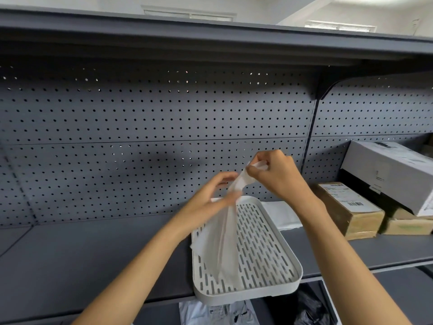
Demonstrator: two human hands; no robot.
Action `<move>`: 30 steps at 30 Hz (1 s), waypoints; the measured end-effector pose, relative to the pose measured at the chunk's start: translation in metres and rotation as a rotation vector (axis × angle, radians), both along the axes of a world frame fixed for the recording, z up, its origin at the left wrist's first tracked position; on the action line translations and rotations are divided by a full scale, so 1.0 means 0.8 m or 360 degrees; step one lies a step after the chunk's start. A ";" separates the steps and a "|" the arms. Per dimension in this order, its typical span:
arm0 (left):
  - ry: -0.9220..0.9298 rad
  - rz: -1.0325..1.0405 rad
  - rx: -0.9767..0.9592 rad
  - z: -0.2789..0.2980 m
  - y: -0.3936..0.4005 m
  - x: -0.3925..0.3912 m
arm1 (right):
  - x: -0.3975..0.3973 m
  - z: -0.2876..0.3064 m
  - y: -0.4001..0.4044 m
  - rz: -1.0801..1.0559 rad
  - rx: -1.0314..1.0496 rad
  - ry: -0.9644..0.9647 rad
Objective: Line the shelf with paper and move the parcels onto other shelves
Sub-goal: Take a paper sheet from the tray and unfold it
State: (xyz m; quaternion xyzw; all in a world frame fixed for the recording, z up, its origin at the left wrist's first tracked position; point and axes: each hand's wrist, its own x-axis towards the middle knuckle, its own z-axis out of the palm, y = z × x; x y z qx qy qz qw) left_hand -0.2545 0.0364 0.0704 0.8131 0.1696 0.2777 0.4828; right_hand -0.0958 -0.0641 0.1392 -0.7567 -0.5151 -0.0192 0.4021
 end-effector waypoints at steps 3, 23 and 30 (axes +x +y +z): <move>0.0082 0.0064 0.0222 -0.033 -0.017 0.012 | 0.000 -0.006 -0.002 -0.0039 -0.0054 0.0052; -0.0130 0.0237 0.0111 -0.056 -0.032 0.040 | 0.006 -0.009 -0.030 -0.0130 -0.0141 -0.0175; -0.0067 0.0272 0.0123 -0.081 -0.025 0.047 | 0.017 -0.012 -0.045 -0.0157 -0.0169 -0.0264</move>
